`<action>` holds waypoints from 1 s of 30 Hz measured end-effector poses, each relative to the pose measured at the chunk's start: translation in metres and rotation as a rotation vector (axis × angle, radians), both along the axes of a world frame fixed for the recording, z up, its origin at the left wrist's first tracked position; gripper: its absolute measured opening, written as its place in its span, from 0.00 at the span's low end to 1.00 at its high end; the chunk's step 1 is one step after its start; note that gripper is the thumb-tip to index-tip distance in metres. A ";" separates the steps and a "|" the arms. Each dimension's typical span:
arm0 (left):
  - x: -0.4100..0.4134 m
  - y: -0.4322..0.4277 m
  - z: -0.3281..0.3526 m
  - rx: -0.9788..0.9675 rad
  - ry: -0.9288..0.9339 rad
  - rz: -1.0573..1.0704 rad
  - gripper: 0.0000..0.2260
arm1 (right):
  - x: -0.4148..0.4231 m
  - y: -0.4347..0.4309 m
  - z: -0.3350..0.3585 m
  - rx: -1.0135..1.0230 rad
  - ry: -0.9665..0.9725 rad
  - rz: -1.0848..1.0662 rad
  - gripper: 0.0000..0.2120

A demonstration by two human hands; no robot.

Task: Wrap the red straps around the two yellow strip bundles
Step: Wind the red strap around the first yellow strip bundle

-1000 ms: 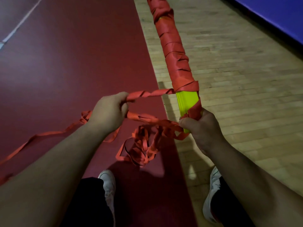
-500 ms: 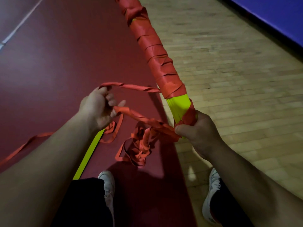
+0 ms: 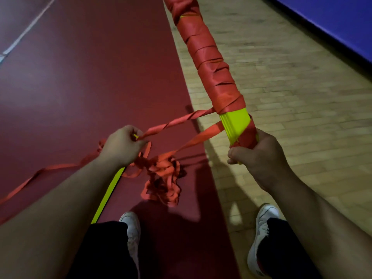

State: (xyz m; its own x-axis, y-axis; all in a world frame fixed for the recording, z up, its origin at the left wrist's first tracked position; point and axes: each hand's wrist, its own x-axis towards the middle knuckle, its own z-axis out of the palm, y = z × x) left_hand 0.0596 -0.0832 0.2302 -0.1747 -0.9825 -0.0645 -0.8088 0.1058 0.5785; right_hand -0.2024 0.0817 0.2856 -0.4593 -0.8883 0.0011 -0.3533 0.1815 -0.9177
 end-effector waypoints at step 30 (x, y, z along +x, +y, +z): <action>-0.018 0.058 0.119 0.465 1.262 0.372 0.13 | 0.046 0.053 0.369 -0.295 0.294 0.198 0.09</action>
